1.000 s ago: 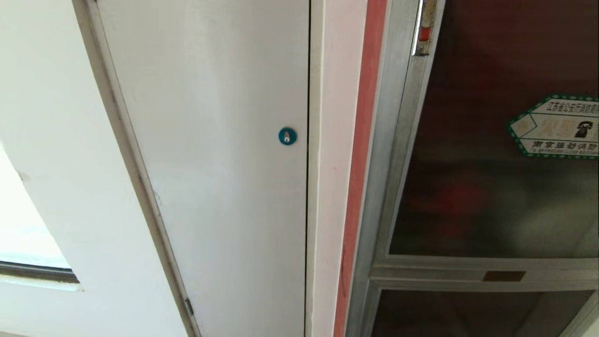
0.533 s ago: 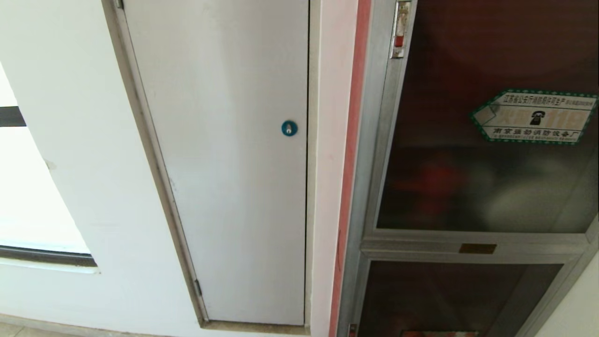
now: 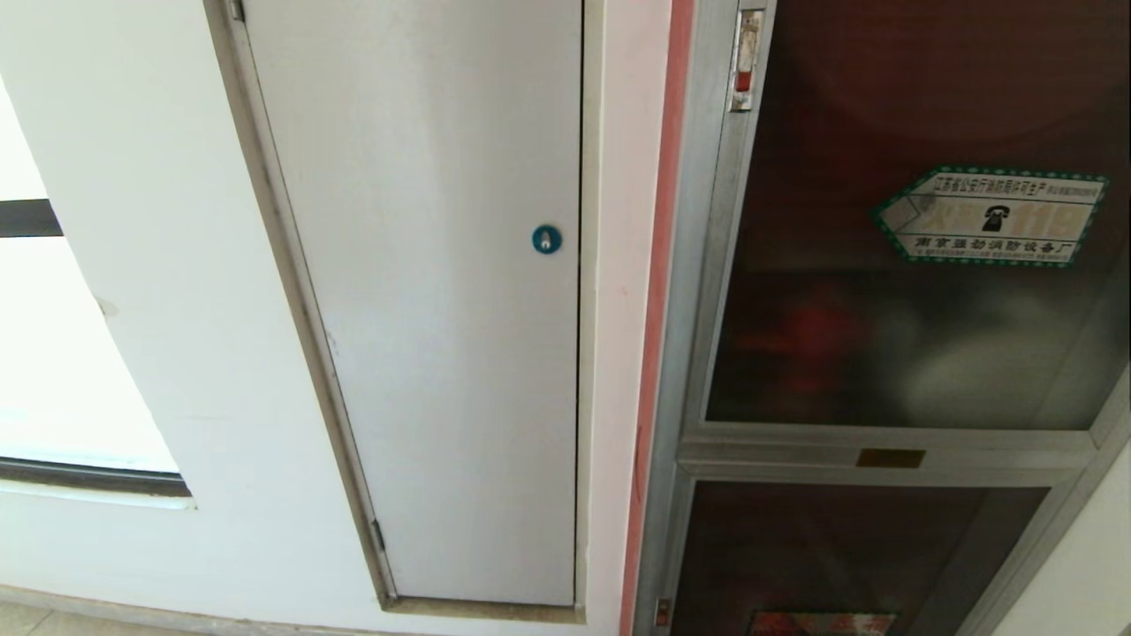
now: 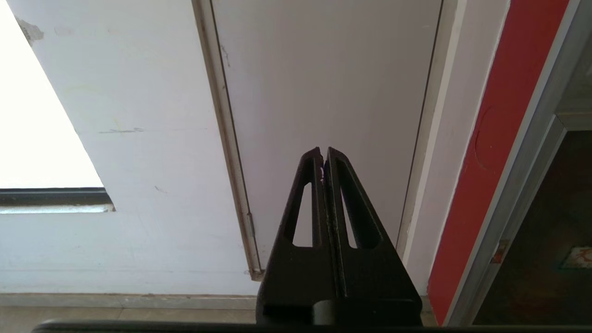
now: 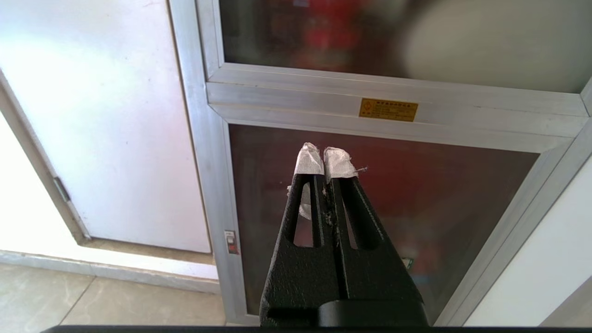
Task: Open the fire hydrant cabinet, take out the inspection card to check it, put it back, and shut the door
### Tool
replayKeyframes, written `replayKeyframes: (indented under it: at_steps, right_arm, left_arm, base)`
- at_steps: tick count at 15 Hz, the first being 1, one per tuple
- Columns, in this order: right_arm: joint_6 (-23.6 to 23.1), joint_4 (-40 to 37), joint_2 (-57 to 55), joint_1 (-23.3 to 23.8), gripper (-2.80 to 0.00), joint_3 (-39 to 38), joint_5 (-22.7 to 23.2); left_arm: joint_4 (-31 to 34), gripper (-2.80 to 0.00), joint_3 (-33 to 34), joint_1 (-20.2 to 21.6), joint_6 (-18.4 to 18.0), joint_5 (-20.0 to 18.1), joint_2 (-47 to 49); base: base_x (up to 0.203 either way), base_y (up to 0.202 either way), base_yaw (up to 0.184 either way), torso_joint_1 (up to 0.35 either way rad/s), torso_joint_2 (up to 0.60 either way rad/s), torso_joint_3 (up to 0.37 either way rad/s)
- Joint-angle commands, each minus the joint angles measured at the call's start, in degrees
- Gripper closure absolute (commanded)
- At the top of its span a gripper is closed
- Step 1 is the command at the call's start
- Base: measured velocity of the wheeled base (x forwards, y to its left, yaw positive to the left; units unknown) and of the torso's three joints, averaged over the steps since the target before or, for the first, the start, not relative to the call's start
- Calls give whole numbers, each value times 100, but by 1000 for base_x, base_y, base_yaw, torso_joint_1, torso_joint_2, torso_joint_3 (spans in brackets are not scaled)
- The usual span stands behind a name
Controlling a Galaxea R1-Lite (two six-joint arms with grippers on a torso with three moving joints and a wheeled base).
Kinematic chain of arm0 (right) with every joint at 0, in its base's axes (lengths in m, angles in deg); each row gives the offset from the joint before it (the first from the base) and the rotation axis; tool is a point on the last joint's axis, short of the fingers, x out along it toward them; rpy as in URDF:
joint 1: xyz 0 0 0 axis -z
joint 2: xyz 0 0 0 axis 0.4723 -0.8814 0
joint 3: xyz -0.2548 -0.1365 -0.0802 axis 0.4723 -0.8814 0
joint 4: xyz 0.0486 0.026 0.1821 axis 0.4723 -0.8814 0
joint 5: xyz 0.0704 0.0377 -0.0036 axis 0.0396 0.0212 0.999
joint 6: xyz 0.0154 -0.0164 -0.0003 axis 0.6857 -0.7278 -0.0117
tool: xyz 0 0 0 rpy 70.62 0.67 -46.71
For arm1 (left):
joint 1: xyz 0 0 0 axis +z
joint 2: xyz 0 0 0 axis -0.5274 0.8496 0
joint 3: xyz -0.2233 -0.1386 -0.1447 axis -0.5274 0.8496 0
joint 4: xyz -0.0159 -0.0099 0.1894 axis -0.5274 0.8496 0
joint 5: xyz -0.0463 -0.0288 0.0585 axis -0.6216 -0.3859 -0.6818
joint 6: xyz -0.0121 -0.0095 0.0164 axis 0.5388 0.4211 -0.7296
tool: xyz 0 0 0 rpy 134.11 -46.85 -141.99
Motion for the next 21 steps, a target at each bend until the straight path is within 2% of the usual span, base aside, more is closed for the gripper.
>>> replayKeyframes:
  at_steps: [1, 21]
  right_arm:
    - [-3, -2, 1, -2, 0, -1, 2]
    - [-3, -2, 1, -2, 0, -1, 2]
  left_arm:
    - [-5, 0, 158, 0, -1, 0, 7]
    - [-5, 0, 158, 0, -1, 0, 7]
  base:
    - [0, 0, 0, 0, 0, 0]
    - [0, 0, 0, 0, 0, 0]
